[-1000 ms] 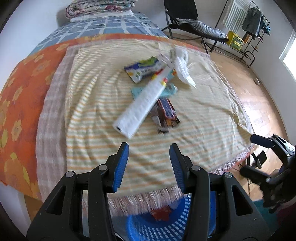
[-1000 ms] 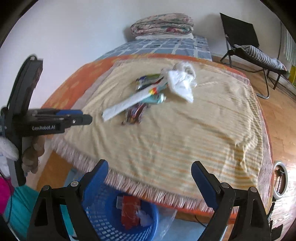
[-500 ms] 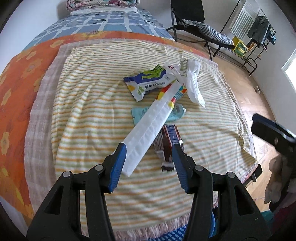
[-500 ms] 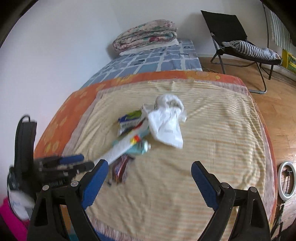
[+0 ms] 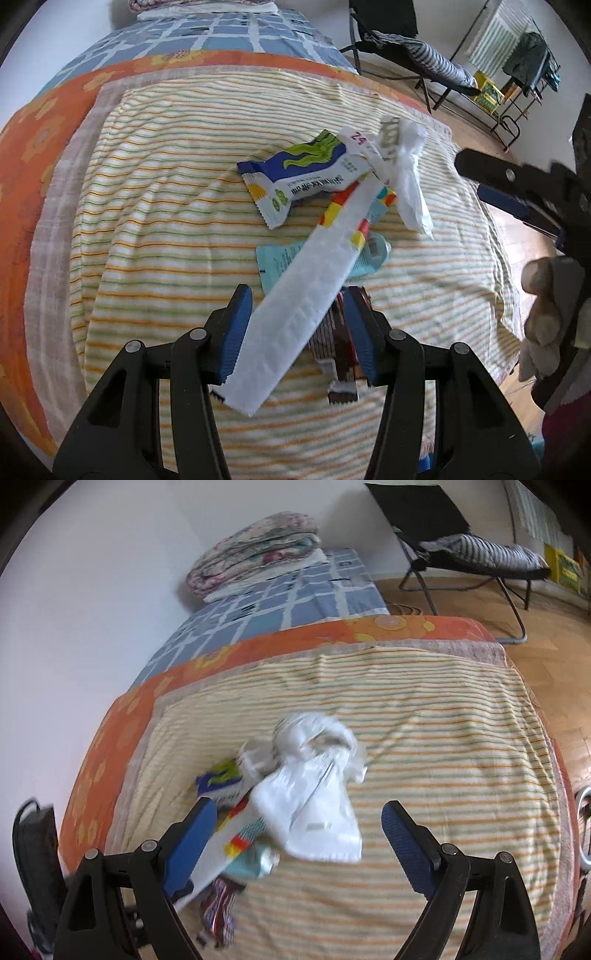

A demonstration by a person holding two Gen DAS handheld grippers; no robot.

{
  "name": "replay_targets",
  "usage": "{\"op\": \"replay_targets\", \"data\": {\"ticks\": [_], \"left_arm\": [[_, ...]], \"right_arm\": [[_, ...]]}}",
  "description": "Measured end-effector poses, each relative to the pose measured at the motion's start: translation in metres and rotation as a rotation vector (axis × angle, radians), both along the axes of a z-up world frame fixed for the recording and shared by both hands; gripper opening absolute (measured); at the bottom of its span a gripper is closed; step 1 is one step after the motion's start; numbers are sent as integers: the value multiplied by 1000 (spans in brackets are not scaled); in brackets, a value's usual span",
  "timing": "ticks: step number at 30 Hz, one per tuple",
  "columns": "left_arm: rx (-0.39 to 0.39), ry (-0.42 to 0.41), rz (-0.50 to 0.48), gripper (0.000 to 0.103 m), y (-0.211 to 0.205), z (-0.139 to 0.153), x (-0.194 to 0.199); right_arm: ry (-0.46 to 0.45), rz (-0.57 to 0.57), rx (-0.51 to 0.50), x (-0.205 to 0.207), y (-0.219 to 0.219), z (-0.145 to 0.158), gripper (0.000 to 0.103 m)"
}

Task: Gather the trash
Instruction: 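Reach the left tool to the white tube while the right tool approaches the white bag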

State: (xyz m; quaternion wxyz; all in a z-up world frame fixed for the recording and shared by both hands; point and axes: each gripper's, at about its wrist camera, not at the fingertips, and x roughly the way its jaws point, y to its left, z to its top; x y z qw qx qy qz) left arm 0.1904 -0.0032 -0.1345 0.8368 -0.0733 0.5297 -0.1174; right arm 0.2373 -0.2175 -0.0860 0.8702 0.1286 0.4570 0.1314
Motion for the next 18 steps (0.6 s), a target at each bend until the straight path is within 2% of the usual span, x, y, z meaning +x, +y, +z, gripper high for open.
{"op": "replay_targets", "data": {"ticks": [8,11,14,18], "left_arm": [[14,16,-41,53,-10,-11,11],[53,8,-64,52,-16,-13,11],[52,23,-59,53,-15,-18,13],[61,27,-56,52,-14,-22,13]], "right_arm": [[45,-56,48,30,3,-18,92],[77,-63,29,35,7,-29,92],[106,-65,30,38,6,-41,89],[152,-67,96,38,-3,-51,72]]}}
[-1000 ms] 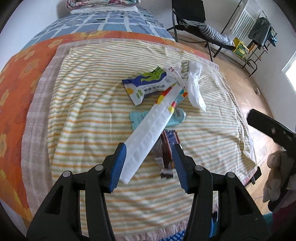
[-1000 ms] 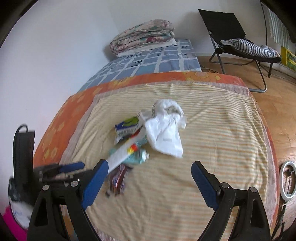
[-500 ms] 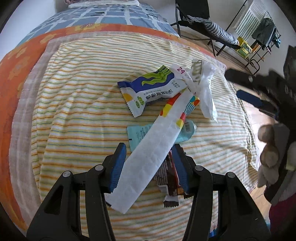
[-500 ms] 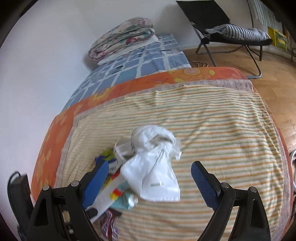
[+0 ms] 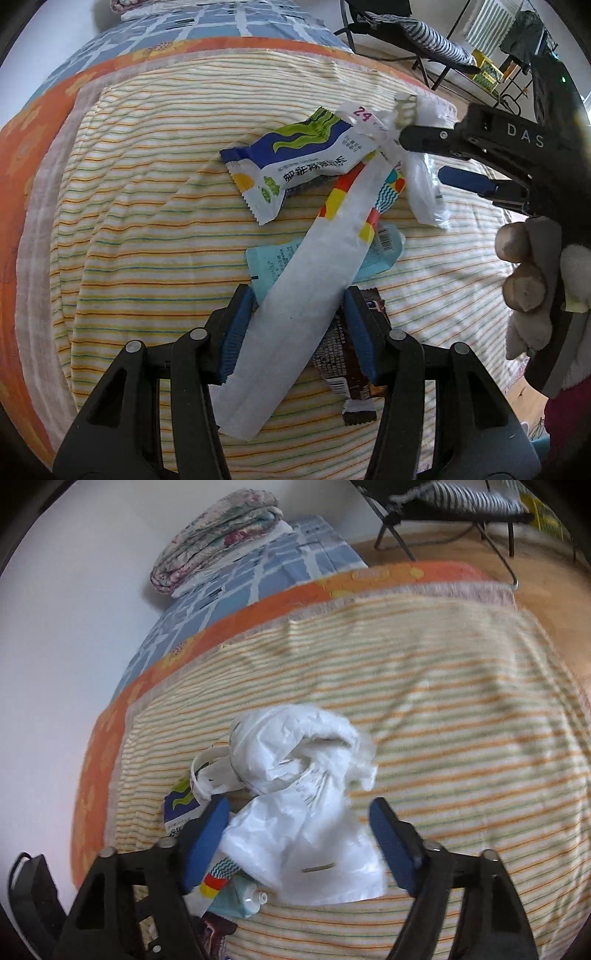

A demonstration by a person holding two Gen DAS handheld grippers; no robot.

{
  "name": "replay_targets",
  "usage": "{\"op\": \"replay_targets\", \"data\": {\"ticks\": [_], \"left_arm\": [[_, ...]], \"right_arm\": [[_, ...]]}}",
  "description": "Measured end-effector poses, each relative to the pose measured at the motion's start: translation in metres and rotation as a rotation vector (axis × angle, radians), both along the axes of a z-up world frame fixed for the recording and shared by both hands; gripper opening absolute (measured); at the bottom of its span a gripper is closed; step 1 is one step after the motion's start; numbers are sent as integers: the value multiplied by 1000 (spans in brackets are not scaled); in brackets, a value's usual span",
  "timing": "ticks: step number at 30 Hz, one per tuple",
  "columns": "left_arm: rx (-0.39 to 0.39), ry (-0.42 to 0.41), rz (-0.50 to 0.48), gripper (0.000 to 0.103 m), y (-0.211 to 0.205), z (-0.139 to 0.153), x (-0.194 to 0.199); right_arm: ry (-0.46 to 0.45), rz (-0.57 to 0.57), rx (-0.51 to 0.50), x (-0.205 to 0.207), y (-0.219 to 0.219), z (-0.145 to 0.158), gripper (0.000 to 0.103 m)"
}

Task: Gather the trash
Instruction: 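Reach the left tool to the white tube while the right tool approaches the white bag, then grasp the long white tube with the left tool while the right tool grasps the white plastic bag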

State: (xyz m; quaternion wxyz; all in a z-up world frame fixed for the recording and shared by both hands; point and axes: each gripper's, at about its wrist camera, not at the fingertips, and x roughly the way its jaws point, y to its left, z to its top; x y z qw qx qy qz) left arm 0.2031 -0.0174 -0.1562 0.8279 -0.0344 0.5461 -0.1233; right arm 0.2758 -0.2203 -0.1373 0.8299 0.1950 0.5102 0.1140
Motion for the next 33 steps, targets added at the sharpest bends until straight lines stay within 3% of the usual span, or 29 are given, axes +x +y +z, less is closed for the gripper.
{"op": "replay_targets", "data": {"ticks": [2,7,9,12,13,14,16,17,18,20,22,26,33], "left_arm": [[2,-1,1,51,1,0,-1],[8,-5,-1,38,4,0,-4],[4,-6,0,35,4,1,-6],[7,-9,-5,28,4,2,-7],[11,-9,-7,26,4,3,-7],[16,-13,-8,26,4,3,-8],[18,-16,-7,23,4,4,-8],[14,-17,-7,22,5,5,-9],[11,-19,-7,21,5,5,-9],[9,-24,-3,17,6,8,-10],[6,-31,1,14,7,11,-11],[7,-44,2,12,8,16,-15],[4,-71,-6,10,11,31,-29]], "right_arm": [[3,4,7,-1,-3,-1,68],[4,10,39,-7,-12,0,44],[1,11,38,-9,-15,0,40],[-2,12,43,-10,-17,1,45],[0,5,24,-9,-16,2,61],[0,2,8,-10,-16,2,67],[-14,17,-17,-10,-13,1,65],[-8,29,-33,-10,-11,-2,61],[-7,35,-32,-10,-10,-3,48],[-6,41,-19,-10,-9,-4,41],[-23,52,-17,-13,-9,1,23],[-57,65,-33,-20,-9,11,5],[-74,81,-41,-38,-13,21,1]]}}
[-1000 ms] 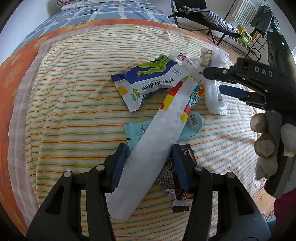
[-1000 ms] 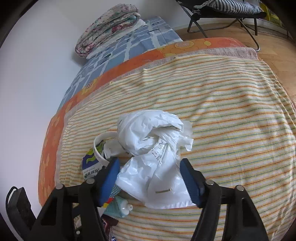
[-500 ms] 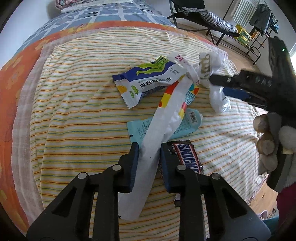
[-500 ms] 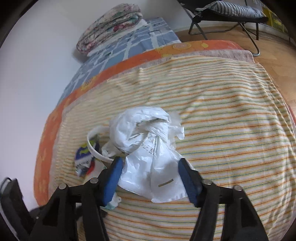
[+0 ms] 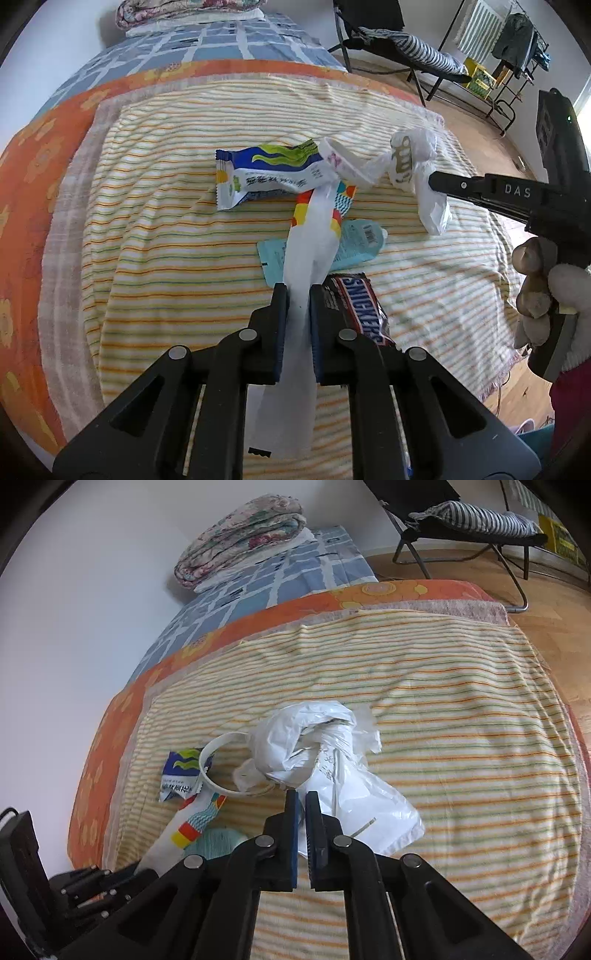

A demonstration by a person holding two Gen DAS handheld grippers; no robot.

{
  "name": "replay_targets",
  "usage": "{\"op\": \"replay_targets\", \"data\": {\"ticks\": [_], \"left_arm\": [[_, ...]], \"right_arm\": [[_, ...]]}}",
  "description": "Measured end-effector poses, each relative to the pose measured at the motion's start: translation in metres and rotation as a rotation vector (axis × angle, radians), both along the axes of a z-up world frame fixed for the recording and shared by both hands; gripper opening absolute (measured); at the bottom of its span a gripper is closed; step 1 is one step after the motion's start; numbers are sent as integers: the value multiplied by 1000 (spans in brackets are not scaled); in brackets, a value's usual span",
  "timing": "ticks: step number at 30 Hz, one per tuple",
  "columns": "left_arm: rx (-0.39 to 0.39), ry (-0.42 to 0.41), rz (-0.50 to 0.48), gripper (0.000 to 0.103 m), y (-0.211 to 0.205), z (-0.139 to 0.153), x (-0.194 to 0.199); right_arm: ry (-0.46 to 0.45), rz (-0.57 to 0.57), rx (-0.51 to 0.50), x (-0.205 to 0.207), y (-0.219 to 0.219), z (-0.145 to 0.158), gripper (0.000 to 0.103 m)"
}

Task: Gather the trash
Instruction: 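Grasp the long white tube with the left tool while the right tool grasps the white plastic bag, then carry the white tube in the left tool while the right tool carries the bag to the basket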

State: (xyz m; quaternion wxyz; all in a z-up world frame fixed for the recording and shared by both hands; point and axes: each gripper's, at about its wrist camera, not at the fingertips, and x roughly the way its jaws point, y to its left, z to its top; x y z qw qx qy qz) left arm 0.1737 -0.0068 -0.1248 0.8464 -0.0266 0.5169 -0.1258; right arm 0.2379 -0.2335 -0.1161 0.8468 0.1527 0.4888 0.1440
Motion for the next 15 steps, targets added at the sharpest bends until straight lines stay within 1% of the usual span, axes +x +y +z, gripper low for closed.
{"op": "replay_targets", "data": {"ticks": [10,14,15], "left_arm": [[-5,-40,-16,10,7,24,-34],[41,-59,-34,10,3,30,-52],[47,-61,-34,10,2,30,-56]], "right_arm": [[-65,52,-10,-45,-7,33,0],[-86,80,-27,-61,-6,40,0],[-85,90,-26,-64,-6,39,3]]}}
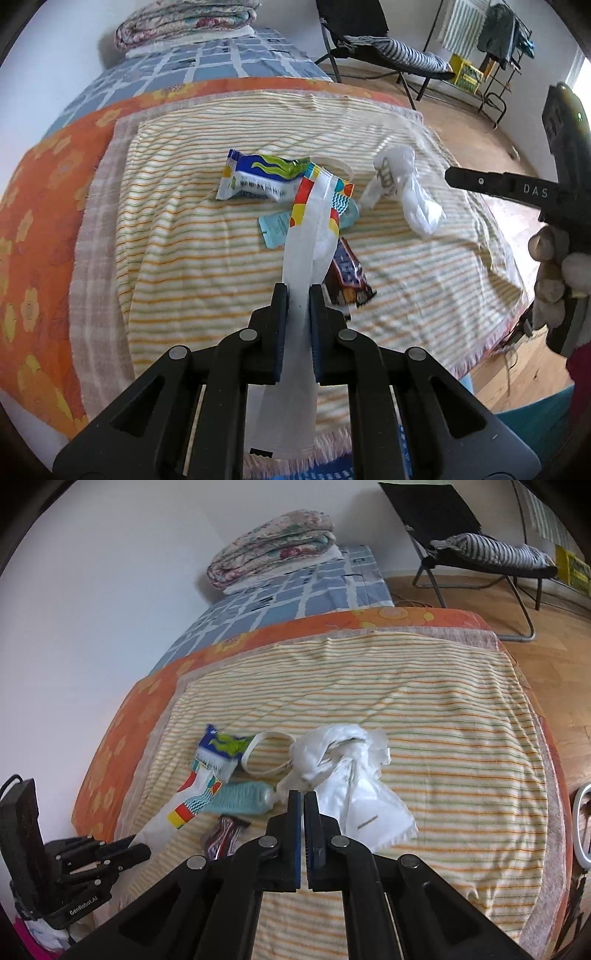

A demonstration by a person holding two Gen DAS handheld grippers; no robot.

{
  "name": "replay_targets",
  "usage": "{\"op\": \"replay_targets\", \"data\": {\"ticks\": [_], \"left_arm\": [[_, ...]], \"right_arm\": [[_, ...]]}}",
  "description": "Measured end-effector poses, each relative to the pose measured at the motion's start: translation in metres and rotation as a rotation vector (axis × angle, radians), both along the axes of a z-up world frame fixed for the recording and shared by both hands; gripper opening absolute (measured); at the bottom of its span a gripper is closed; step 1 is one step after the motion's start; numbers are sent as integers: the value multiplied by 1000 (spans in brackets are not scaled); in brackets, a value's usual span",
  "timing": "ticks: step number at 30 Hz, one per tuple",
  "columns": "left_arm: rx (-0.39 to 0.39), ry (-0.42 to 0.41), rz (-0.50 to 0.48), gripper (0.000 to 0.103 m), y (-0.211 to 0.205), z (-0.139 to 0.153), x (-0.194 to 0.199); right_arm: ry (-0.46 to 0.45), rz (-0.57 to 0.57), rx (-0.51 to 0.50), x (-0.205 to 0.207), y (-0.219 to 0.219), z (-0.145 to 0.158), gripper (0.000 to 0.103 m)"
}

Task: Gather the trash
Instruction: 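Carry the white tube in the left tool while the right tool carries the bag to the basket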

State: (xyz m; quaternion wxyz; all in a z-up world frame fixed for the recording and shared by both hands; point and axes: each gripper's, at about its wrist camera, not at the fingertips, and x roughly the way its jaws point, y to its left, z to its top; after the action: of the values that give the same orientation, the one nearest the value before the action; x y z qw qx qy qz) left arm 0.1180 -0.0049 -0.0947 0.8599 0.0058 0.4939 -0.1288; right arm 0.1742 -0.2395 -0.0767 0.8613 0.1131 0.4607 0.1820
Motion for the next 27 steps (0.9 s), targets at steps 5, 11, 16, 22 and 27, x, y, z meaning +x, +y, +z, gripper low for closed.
{"op": "replay_targets", "data": {"ticks": [5,11,16,22,27], "left_arm": [[-7,-6,2,10,2,5,-20],[-23,-36,24,10,12,17,-27],[-36,-35,42,10,19,18,-22],[-36,-28,49,10,24,16,-21],[-32,-33,44,10,25,18,-30]], "right_arm": [[10,-11,-46,-1,-1,-11,90],[43,-45,-98,29,3,-33,90],[92,-59,-131,58,10,-56,90],[155,-86,-68,69,4,-78,71],[129,-75,-53,57,0,-67,52]]}}
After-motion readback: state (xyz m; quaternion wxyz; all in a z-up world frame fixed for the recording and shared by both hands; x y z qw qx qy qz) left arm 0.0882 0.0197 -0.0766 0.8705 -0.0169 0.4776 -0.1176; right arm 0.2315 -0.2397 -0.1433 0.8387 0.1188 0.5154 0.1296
